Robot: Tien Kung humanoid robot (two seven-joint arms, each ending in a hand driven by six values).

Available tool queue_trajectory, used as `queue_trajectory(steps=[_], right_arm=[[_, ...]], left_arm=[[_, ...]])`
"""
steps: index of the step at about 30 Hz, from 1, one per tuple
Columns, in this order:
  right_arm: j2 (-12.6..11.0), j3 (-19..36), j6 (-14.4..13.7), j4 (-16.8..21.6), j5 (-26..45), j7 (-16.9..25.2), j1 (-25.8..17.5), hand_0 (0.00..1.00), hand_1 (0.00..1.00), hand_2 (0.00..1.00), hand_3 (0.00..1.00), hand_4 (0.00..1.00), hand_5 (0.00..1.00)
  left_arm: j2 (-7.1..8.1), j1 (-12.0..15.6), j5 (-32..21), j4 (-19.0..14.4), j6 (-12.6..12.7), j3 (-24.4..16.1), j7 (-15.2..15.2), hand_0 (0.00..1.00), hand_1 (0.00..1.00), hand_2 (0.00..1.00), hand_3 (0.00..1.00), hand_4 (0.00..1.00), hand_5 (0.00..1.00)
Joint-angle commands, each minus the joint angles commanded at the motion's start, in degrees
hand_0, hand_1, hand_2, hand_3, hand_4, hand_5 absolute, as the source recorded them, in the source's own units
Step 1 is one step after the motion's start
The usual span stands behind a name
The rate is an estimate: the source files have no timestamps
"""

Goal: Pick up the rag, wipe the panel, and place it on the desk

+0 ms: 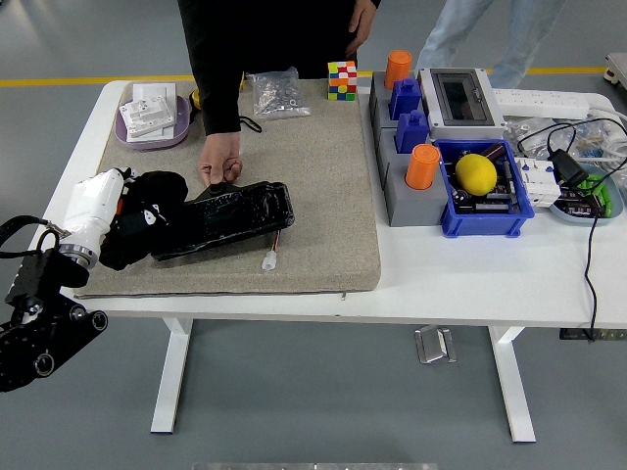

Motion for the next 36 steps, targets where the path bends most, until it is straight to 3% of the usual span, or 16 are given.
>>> queue_trajectory(steps=[7, 23, 36], right_arm=[[0.05, -0.03, 0.05, 0.00, 0.10, 0.03, 0.07, 0.718, 0.657, 0.685, 0.588, 0.965, 0.580], [-0.30, -0.66, 0.22, 0.00, 0.41, -0.09, 0.55, 0.718, 0.656, 0.685, 0.589, 0.965, 0.580], [-0.79, -1.19, 0.44, 0.00, 0.59, -0.27, 0.82, 0.718, 0.656, 0.685, 0.589, 0.966, 0.579]], left_arm=[[-0.40, -0.06, -0.40, -0.28, 0.00, 0.43, 0.03, 0.219, 0.170, 0.488, 0.436, 0.273, 0.002], [-4.38, -3.56, -1.21, -1.96, -0.44, 4.93, 1.31, 0.219, 0.169, 0.488, 0.438, 0.271, 0.002], [-6.55, -6.40, -1.36, -2.78, -1.09, 7.87, 2.63, 0.219, 0.171, 0.491, 0.443, 0.263, 0.002]])
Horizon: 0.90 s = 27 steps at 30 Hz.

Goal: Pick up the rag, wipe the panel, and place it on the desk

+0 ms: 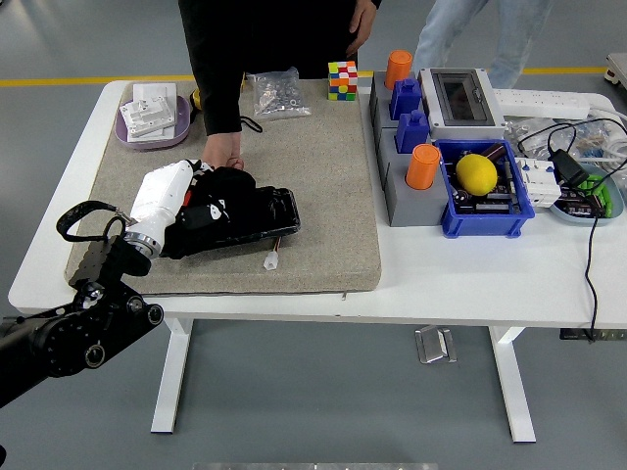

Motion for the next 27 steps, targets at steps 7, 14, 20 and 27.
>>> queue_trajectory(steps=[7, 14, 20, 27], right_arm=[[-0.23, -0.39, 0.11, 0.00, 0.20, -0.01, 0.17, 0.718, 0.656, 0.685, 0.587, 0.966, 0.578], [-0.41, -0.46, 0.21, 0.00, 0.18, -0.09, 0.30, 0.718, 0.656, 0.685, 0.588, 0.966, 0.577], [-0.45, -0.67, 0.25, 0.00, 0.20, -0.13, 0.37, 0.717, 0.656, 0.685, 0.588, 0.966, 0.576], [-0.50, -0.94, 0.30, 0.00, 0.29, -0.12, 0.40, 0.718, 0.656, 0.685, 0.587, 0.966, 0.574]], left_arm=[[-0.70, -1.34, -0.01, -0.52, -0.43, 2.05, 0.83, 0.220, 0.171, 0.491, 0.443, 0.264, 0.002], [-1.39, -2.30, -0.11, -1.77, -0.74, 5.16, 1.57, 0.219, 0.171, 0.490, 0.443, 0.270, 0.002], [-1.88, -2.84, -0.06, -2.44, -0.82, 7.00, 1.93, 0.220, 0.173, 0.491, 0.443, 0.273, 0.002], [-2.25, -3.24, 0.08, -3.12, -1.08, 7.63, 2.34, 0.219, 0.173, 0.491, 0.445, 0.275, 0.002]])
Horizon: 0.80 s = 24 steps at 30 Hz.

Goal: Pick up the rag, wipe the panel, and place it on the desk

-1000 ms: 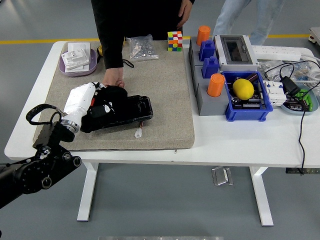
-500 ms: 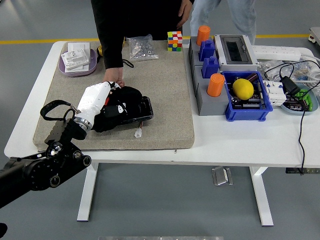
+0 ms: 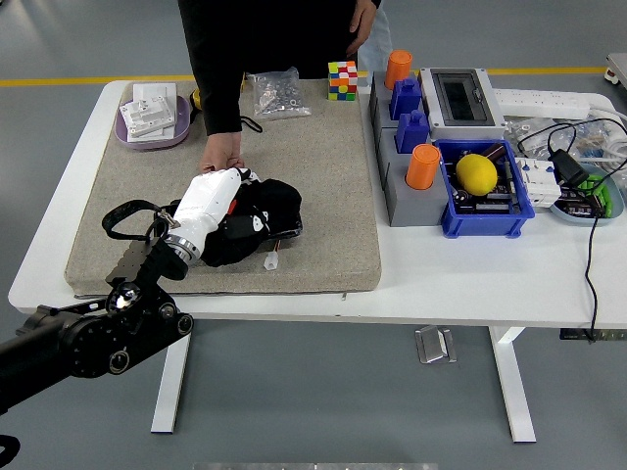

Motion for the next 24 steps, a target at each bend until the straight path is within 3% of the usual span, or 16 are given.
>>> queue_trajectory(steps=[13, 24], right_arm=[[0.10, 0.15, -0.12, 0.00, -0.35, -0.09, 0.01, 0.717, 0.655, 0.685, 0.586, 0.965, 0.573], [0.17, 0.72, -0.21, 0.00, -0.64, -0.13, -0.16, 0.717, 0.655, 0.684, 0.586, 0.965, 0.573]], left_arm=[[-0.48, -0.12, 0.58, -2.67, -0.60, 0.18, 0.52, 0.221, 0.174, 0.494, 0.446, 0.275, 0.002], [-0.31, 0.78, 0.59, -0.25, -0.10, -0.95, 0.34, 0.219, 0.175, 0.493, 0.448, 0.280, 0.002]])
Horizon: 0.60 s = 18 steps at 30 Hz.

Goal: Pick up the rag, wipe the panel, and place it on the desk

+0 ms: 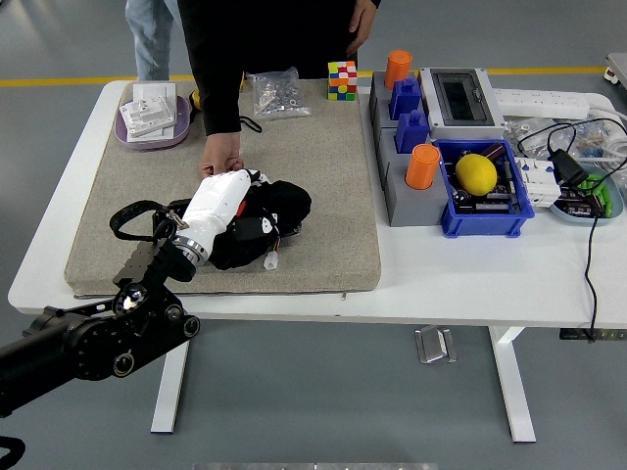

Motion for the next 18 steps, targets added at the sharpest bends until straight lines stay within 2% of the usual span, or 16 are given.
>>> queue_trajectory(steps=[6, 18], right_arm=[[0.03, 0.03, -0.07, 0.00, 0.17, 0.14, 0.00, 0.716, 0.655, 0.685, 0.586, 0.966, 0.573], [0.19, 0.76, -0.10, 0.00, 0.07, 0.31, -0.42, 0.717, 0.655, 0.685, 0.587, 0.967, 0.574]], left_arm=[[0.63, 0.66, 1.23, 0.59, 0.24, -1.09, 0.00, 0.219, 0.174, 0.493, 0.448, 0.283, 0.002], [2.91, 3.00, 3.67, 2.00, 0.42, -4.70, -0.17, 0.220, 0.174, 0.492, 0.447, 0.289, 0.002]])
